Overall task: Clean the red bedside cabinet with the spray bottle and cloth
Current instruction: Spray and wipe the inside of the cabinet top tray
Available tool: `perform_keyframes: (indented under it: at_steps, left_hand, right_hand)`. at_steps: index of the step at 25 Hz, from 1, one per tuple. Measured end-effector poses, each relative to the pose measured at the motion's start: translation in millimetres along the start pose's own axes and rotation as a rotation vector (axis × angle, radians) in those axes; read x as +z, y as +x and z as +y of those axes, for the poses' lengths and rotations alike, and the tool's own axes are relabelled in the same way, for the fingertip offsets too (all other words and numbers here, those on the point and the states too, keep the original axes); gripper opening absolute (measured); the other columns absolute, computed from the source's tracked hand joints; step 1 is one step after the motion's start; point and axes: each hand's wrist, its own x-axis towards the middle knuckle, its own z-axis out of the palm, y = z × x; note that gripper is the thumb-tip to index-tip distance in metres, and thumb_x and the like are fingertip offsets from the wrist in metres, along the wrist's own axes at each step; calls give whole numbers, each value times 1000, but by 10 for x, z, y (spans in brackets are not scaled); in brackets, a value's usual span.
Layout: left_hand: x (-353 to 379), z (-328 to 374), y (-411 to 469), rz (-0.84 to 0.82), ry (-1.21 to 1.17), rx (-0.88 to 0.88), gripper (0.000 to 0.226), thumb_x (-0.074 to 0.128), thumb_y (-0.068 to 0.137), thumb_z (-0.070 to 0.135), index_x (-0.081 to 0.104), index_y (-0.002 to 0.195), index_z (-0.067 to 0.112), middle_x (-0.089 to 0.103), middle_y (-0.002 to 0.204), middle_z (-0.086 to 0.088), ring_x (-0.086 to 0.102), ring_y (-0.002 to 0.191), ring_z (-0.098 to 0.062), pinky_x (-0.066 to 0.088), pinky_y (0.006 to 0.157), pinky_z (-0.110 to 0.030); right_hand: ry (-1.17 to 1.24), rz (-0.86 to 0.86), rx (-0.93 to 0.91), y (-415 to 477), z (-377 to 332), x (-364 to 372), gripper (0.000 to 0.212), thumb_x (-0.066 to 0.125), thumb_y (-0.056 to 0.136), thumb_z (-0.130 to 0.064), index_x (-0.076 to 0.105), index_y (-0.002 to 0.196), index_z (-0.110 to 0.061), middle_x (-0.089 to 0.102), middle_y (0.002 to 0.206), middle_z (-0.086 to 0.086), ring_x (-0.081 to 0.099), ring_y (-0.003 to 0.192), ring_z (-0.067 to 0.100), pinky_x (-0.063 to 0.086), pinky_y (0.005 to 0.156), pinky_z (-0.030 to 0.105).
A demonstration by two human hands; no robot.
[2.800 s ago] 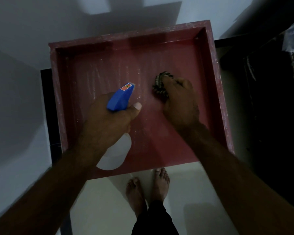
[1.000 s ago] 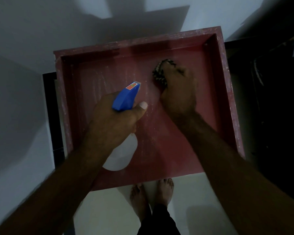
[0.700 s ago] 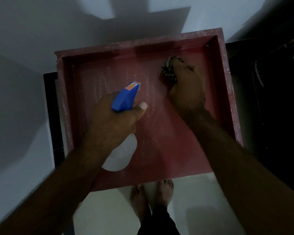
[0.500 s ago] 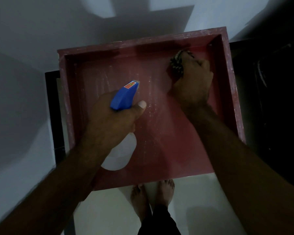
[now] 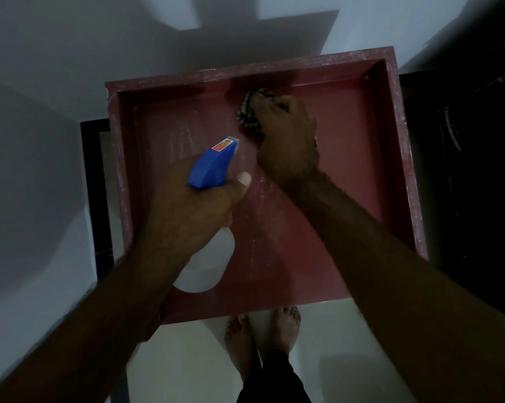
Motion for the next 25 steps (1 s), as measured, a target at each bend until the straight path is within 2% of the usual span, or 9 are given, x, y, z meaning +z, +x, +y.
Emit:
perform_keyframes:
  at_steps: [6,9,13,15,19,25]
  left_hand:
    - [-57,-52,-51,-8,-38,19,36,72,90,26,61,87,-8,63,67,-26,60,50,-15,48,53,-9]
    - [-57,-70,-84,3,-35,9,36,72,90,28,61,87,-7,63,66,-25,62,52,-21,48,51,-11]
    - [-40,-70,-165,9,-19,-13,35,72,90,26,60,85,-6,60,59,-16,54,42,-4,41,45,-8]
    - [-48,-86,-191,7,-14,-3,35,72,91,28,61,86,-6,63,62,-18,56,44,-5,42,47,-8]
    - [-72,-139,-221,3,-14,1,35,71,90,30,62,87,-3,65,66,-20,63,52,-16,48,52,-8]
    - [-40,-188,-307,4,-23,-8,38,71,91,29,61,86,-7,64,69,-25,59,51,-12,45,51,-7]
  right_hand:
    - [29,119,117,-120,138,-9,76,53,72,-2,57,146,-17,66,139,0,50,129,33,44,97,47]
    - [17,103,44,-245,-38,59,76,63,68,4,61,142,-15,68,135,4,52,129,35,43,92,48]
    - [-27,7,-107,-375,7,109,82,70,66,3,59,145,-15,65,141,5,51,131,35,43,92,49]
    - [-33,33,-41,-420,118,74,80,69,69,3,57,147,-16,65,142,4,50,131,35,43,95,50]
    - [-19,132,129,-524,178,53,76,64,73,3,57,146,-18,68,137,1,51,129,35,45,101,52]
    - [-25,34,-98,-721,23,108,78,68,69,1,59,144,-17,67,138,3,52,130,35,43,94,48]
